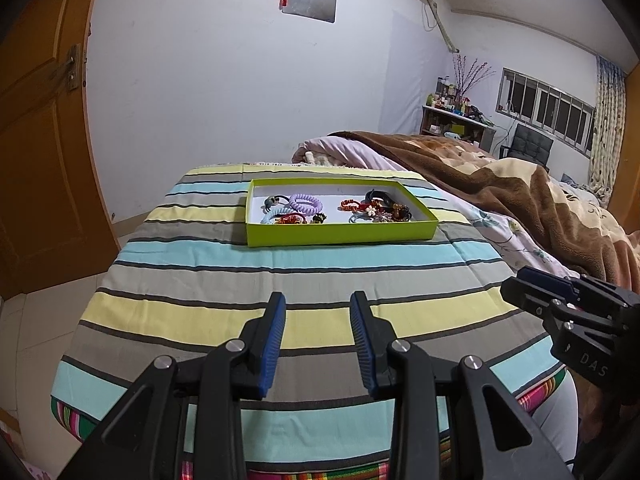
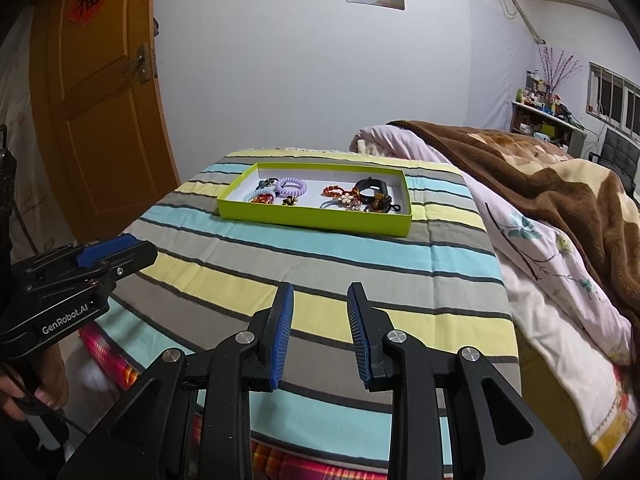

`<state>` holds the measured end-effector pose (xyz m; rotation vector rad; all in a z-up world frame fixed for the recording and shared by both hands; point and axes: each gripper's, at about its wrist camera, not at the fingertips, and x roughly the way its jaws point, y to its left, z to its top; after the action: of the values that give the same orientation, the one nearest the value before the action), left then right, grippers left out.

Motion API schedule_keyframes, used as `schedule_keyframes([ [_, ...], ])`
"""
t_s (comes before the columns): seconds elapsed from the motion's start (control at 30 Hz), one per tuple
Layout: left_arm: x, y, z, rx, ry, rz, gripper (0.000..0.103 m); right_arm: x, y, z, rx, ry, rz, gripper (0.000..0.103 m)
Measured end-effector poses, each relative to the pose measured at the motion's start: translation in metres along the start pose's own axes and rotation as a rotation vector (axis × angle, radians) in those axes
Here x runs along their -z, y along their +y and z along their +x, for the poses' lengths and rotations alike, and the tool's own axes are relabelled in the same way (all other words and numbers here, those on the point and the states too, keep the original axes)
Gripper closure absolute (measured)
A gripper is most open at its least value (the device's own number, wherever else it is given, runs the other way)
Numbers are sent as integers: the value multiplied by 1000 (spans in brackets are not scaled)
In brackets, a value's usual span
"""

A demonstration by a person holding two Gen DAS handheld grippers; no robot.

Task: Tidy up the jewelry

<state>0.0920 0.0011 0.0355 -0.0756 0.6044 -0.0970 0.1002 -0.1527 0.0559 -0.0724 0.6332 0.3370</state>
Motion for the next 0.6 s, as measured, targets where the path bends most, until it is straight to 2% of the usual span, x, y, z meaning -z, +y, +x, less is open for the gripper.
schedule_keyframes([
  [0.6,4,-3,1,-18,8,1,68,0,1,1,-4,2,-4,74],
])
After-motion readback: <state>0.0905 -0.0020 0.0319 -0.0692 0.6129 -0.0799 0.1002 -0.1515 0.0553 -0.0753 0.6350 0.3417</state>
